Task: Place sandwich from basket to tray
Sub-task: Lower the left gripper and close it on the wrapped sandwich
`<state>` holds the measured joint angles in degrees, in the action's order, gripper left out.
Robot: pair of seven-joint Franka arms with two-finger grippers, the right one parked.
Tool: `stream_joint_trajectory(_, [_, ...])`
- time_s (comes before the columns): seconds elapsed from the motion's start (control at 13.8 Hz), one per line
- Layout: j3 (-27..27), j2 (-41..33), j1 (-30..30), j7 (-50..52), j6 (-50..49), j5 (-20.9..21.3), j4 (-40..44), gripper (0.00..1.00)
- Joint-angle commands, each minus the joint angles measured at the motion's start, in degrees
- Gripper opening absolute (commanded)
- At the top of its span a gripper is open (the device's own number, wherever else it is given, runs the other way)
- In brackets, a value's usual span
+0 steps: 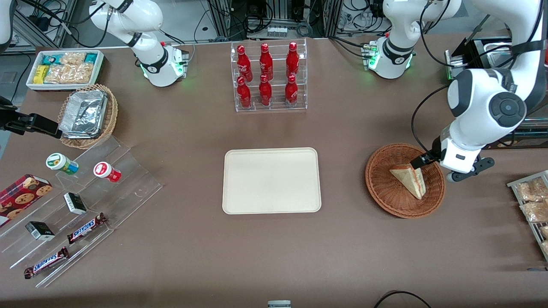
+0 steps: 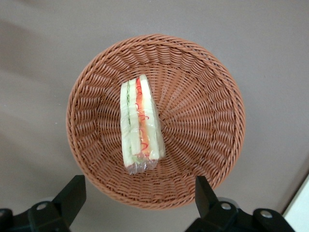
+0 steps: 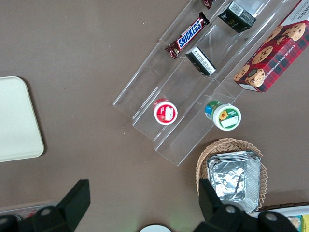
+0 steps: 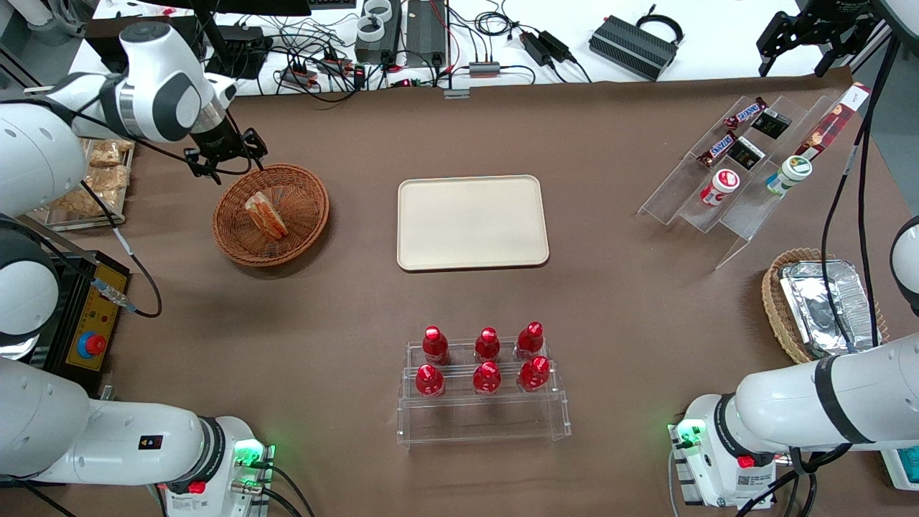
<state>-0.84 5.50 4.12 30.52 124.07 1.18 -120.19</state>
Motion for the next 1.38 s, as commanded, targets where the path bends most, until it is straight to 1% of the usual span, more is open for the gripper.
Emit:
stream_joint_trajectory(0.0, [0.05, 0.03, 0.1, 3.92, 4.76, -0.39, -3.46, 1.0])
stream_joint_trajectory(0.15, [0.05, 1.17, 0.1, 6.03, 7.14, -0.39, -4.6, 1.0])
stream_joint_trajectory(0.36, [0.14, 3.19, 0.1, 6.39, 11.53, -0.3, -6.19, 1.0])
stream_joint_trajectory(0.87, [0.14, 8.73, -0.43, 6.57, 16.11, -0.39, -6.28, 1.0])
stream_joint_trajectory(0.94, [0.14, 9.35, -0.52, 6.66, 16.9, -0.39, -6.37, 0.99])
stream_joint_trajectory(1.02, [0.23, 9.79, -0.52, 7.62, 17.17, -0.39, -6.54, 0.89])
stream_joint_trajectory(1.09, [0.4, 10.14, -0.52, 9.71, 17.34, -0.39, -6.63, 0.63])
stream_joint_trajectory(1.16, [0.49, 10.23, -0.52, 11.47, 17.35, -0.3, -6.72, 0.23])
stream_joint_trajectory(1.23, [0.49, 10.15, -0.52, 11.67, 17.26, -0.3, -6.81, 0.0])
stream_joint_trajectory(1.31, [0.49, 10.14, -0.52, 11.67, 17.08, -0.21, -6.89, 0.0])
